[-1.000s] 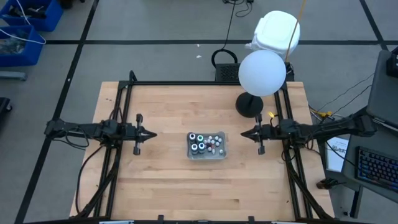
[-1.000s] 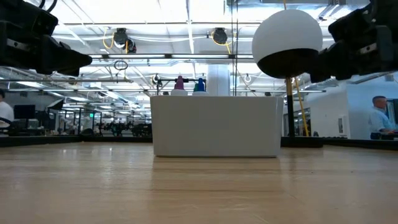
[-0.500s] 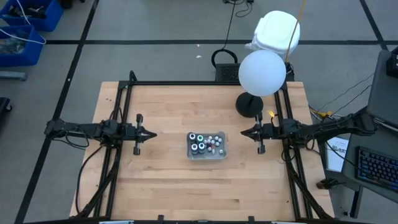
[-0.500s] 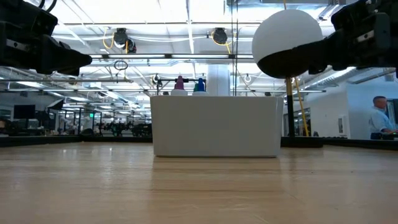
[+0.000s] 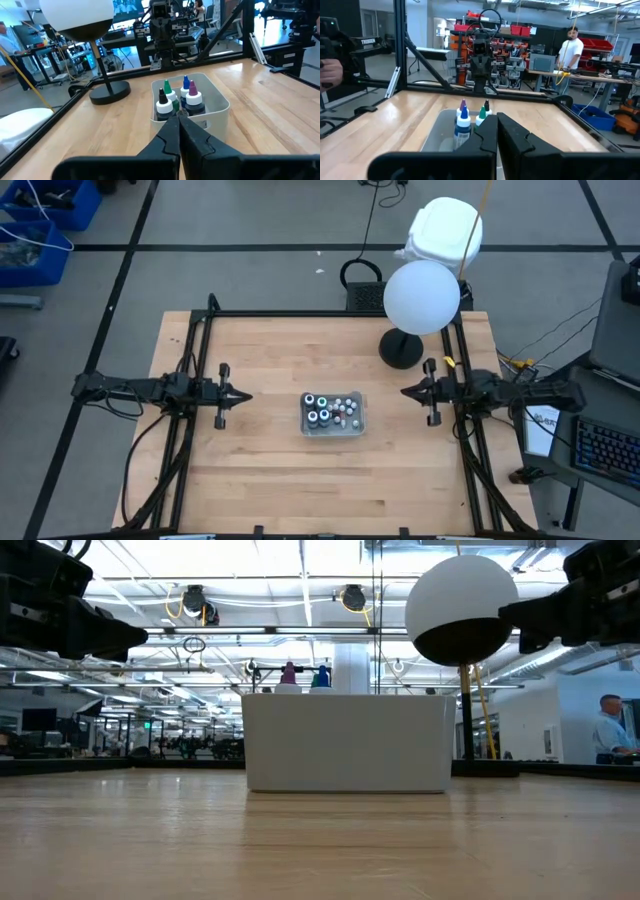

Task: Pick & Place food coloring
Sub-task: Return to Home Position

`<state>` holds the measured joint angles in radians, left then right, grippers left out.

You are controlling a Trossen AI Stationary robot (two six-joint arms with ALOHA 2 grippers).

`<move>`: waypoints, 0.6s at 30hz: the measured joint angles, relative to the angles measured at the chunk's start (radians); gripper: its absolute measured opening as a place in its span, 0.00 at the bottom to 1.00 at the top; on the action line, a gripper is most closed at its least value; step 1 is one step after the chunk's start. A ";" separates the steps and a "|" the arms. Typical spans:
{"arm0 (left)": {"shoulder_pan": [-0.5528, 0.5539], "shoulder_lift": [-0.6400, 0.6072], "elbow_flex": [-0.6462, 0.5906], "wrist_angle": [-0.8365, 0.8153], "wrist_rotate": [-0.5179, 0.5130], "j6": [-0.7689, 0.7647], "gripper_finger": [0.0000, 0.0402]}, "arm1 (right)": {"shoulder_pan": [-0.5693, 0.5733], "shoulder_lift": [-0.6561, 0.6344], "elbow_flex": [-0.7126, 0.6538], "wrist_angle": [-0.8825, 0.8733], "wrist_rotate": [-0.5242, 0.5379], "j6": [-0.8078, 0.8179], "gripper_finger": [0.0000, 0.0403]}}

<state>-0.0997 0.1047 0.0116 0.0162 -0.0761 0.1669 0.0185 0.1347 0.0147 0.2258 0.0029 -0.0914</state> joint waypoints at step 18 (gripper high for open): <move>0.000 0.000 -0.001 0.000 -0.003 -0.037 0.03 | 0.000 -0.127 0.000 -0.128 0.000 0.076 0.00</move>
<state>-0.0994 0.1047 0.0109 0.0166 -0.0788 0.1299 0.0185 0.0077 0.0147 0.0980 0.0029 -0.0151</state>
